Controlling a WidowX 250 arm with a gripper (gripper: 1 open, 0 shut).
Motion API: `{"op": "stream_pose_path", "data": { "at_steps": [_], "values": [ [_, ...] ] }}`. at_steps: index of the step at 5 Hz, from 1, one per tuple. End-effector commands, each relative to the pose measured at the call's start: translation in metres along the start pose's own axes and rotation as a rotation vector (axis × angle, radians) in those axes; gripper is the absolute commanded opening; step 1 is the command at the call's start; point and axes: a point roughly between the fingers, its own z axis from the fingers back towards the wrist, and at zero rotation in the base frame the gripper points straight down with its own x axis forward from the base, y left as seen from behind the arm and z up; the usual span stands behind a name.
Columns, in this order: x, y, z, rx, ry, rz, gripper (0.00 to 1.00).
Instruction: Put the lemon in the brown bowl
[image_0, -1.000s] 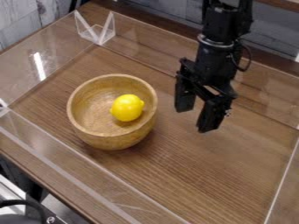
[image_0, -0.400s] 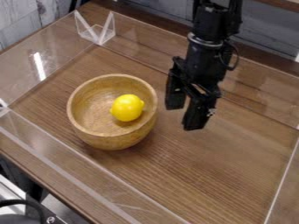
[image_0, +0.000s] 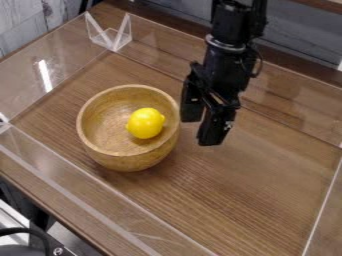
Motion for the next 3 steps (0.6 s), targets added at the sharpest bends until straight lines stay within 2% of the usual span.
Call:
{"op": "stream_pose_path", "data": {
  "at_steps": [1,3],
  "values": [
    [-0.007,0.005,0.019,0.042,-0.055,-0.008,1.00],
    [-0.018,0.012,0.020,0.066,-0.050,-0.062,1.00]
  ]
}}
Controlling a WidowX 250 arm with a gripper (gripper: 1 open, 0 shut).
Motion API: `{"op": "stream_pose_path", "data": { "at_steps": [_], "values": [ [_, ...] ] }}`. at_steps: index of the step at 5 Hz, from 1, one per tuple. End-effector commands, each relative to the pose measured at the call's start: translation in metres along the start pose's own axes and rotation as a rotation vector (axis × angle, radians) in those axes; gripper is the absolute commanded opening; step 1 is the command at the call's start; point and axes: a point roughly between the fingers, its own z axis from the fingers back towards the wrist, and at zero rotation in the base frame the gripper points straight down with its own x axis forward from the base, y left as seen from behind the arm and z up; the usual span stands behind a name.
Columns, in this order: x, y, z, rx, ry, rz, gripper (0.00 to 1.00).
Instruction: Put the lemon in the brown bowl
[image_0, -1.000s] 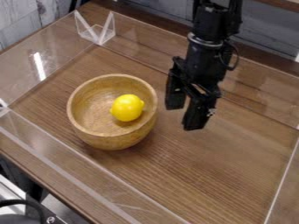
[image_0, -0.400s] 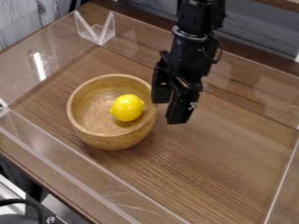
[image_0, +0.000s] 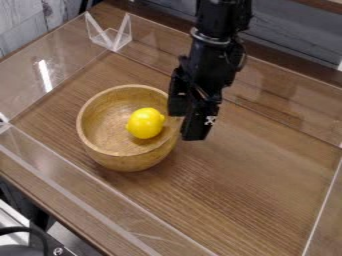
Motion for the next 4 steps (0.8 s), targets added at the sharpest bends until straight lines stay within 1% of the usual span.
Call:
{"op": "stream_pose_path", "data": {
  "at_steps": [1,2,3,4],
  "values": [
    [-0.007,0.007,0.018,0.064,-0.063,-0.014,1.00],
    [-0.013,0.014,0.020,0.090,-0.065,-0.032,1.00],
    [-0.018,0.019,0.020,0.107,-0.074,-0.036,1.00],
    [-0.021,0.020,0.018,0.113,-0.093,-0.023,1.00]
  ]
}}
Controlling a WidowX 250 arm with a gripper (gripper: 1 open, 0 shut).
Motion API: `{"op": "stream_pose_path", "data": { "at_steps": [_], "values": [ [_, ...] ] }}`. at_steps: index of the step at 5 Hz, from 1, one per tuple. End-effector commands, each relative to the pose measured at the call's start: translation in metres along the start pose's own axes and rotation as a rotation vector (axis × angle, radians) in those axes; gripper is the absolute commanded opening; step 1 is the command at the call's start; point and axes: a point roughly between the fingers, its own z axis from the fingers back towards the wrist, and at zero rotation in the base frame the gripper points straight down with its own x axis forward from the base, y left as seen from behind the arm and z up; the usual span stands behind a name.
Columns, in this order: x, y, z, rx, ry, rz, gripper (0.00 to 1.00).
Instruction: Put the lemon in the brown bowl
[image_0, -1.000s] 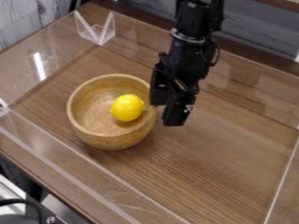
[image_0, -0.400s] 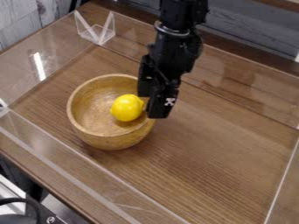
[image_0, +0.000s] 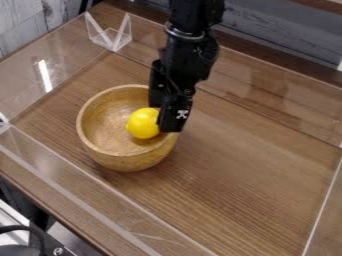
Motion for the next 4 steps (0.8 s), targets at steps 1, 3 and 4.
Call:
{"op": "stream_pose_path", "data": {
  "at_steps": [1,3,4],
  "values": [
    [-0.0023,0.0060,0.0141,0.054,-0.064,0.026,1.00],
    [-0.0054,0.0108,0.0098,0.063,-0.089,0.057,1.00],
    [-0.0068,0.0132,0.0074,0.064,-0.099,0.070,1.00]
  ]
}}
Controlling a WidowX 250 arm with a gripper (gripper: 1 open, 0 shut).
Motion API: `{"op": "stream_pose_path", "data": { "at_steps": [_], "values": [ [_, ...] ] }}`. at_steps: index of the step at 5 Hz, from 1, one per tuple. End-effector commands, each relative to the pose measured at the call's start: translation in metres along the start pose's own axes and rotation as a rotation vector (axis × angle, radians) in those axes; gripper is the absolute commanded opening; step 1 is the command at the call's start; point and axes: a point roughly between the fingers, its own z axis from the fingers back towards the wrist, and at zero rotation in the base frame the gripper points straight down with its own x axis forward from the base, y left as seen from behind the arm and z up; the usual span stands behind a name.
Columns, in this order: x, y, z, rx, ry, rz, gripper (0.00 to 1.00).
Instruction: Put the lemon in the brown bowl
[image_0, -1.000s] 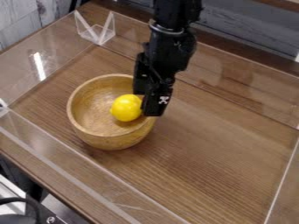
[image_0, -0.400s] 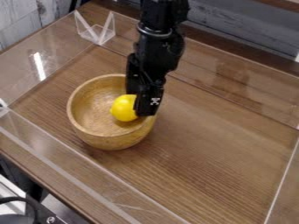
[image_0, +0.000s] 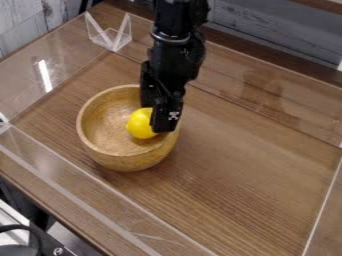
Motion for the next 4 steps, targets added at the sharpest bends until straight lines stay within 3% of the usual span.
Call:
{"op": "stream_pose_path", "data": {
  "at_steps": [1,2,3,4],
  "values": [
    [-0.0013,0.0059,0.0141,0.043,-0.062,0.023,0.00],
    [-0.0019,0.0066,0.0142,0.034,-0.084,0.038,1.00],
    [-0.0024,0.0068,0.0147,0.024,-0.105,0.051,0.00],
    [-0.0028,0.0076,0.0153,0.017,-0.123,0.067,0.00]
  ]
}}
